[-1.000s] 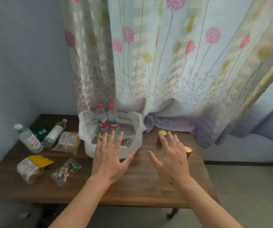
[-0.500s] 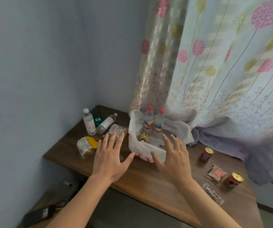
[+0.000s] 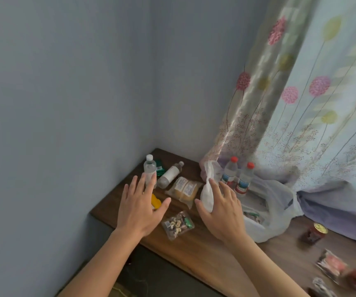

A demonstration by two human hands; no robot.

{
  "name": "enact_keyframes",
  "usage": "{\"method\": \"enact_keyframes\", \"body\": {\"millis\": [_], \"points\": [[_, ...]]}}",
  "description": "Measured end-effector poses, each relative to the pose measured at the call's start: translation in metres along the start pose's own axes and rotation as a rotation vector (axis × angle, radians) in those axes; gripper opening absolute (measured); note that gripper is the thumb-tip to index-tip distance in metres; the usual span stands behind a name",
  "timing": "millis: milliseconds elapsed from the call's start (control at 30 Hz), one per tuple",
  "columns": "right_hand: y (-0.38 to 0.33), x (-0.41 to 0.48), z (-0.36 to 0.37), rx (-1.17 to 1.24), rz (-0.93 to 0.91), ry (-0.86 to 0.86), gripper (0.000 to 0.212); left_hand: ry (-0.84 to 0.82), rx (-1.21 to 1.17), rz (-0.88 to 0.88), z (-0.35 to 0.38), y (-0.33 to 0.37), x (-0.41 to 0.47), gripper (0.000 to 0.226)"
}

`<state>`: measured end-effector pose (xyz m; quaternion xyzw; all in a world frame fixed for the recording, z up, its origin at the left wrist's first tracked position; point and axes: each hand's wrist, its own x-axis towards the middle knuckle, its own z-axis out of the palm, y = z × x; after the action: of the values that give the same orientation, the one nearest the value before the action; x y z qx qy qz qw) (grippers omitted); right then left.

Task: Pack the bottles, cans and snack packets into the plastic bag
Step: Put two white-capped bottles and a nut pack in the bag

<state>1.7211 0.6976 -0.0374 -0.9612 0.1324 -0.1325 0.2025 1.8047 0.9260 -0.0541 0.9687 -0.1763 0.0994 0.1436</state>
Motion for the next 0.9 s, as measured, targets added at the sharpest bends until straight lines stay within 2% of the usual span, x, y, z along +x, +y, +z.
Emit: {"method": "enact_keyframes", "body": {"millis": [533, 900], "points": [[-0.065, 0.043, 0.058, 0.000, -0.019, -0.082, 0.077, -0.030, -0.004, -0.146, 0.016, -0.078, 0.009, 0.093], [-0.054, 0.106, 0.089, 0.062, 0.019, -0.138, 0.076, -0.067, 0.010, -0.180, 0.046, -0.093, 0.056, 0.091]]}}
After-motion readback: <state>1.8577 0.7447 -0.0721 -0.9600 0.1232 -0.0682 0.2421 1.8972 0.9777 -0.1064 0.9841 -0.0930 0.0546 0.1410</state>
